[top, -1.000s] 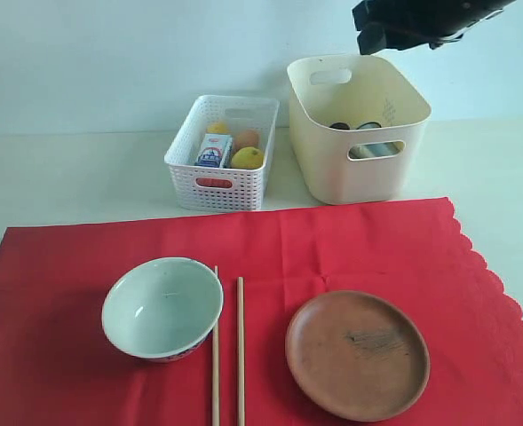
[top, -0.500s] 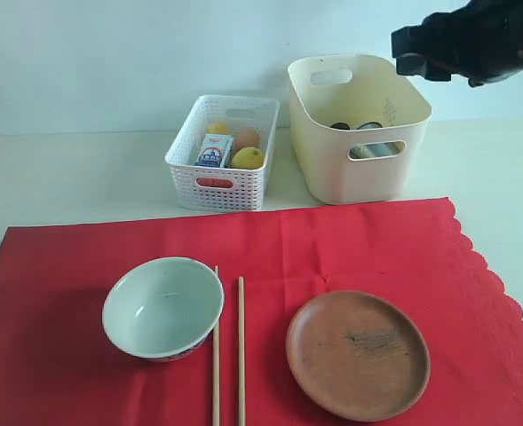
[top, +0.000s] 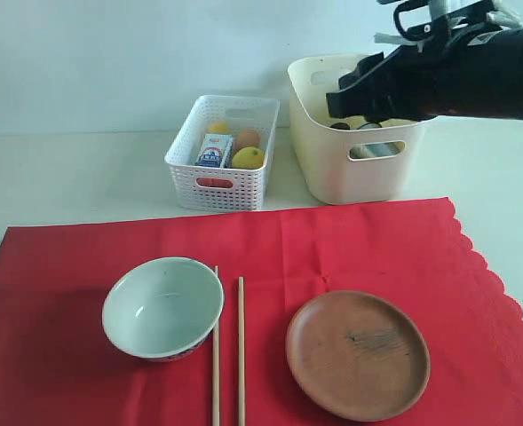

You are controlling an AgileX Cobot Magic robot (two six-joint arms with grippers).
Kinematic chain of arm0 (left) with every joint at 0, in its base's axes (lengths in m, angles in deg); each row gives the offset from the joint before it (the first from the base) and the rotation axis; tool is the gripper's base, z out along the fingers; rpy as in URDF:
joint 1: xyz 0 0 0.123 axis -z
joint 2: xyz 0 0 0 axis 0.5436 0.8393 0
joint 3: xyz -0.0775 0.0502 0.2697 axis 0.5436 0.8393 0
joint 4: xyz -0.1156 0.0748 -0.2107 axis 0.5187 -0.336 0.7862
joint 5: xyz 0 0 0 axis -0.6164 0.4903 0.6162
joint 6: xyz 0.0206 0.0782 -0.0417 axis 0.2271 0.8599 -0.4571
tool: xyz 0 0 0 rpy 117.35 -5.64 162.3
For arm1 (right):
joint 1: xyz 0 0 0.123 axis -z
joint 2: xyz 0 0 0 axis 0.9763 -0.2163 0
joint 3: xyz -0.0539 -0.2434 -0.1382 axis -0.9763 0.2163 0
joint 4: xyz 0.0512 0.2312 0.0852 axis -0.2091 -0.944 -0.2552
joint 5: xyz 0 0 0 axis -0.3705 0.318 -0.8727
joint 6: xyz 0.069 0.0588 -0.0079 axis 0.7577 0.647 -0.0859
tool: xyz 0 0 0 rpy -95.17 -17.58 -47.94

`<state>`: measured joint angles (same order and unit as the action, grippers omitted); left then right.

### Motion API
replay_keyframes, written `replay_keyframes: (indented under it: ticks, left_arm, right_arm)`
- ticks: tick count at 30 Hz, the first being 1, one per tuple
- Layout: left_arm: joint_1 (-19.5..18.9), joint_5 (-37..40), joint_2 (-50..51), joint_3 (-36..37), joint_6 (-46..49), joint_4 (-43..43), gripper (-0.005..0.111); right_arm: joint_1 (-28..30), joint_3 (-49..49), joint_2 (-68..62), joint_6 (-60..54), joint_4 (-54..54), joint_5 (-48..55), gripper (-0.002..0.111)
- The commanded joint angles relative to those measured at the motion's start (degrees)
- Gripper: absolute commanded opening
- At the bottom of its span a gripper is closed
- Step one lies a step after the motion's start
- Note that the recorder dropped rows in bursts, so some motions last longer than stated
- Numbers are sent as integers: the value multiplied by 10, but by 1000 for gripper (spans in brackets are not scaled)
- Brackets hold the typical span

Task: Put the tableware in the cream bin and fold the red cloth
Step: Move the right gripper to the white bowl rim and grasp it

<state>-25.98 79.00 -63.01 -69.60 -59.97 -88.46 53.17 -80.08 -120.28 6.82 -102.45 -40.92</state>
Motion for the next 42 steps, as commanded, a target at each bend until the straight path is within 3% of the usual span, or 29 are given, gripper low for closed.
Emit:
replay_keyframes:
  ticks: [1, 9, 21, 30, 35, 42]
  left_arm:
    - [4, -6, -3, -3, -2, 4, 0]
    - [4, -6, -3, -3, -2, 4, 0]
    - [4, -6, -3, -3, -2, 4, 0]
    - [4, -6, -3, -3, -2, 4, 0]
    - [4, -6, -3, -3, -2, 4, 0]
    - [4, -6, -3, -3, -2, 4, 0]
  right_arm:
    - [-10, 1, -18, -20, -1, -36, 45]
    - [-10, 0, -26, -20, -1, -37, 45]
    - [-10, -46, -26, -40, -1, 209, 45]
    - [-10, -46, -31, -63, -1, 246, 46]
    - [-10, -65, -74, -64, -11, 266, 52]
    - [-70, -127, -166, -63, -14, 295, 54]
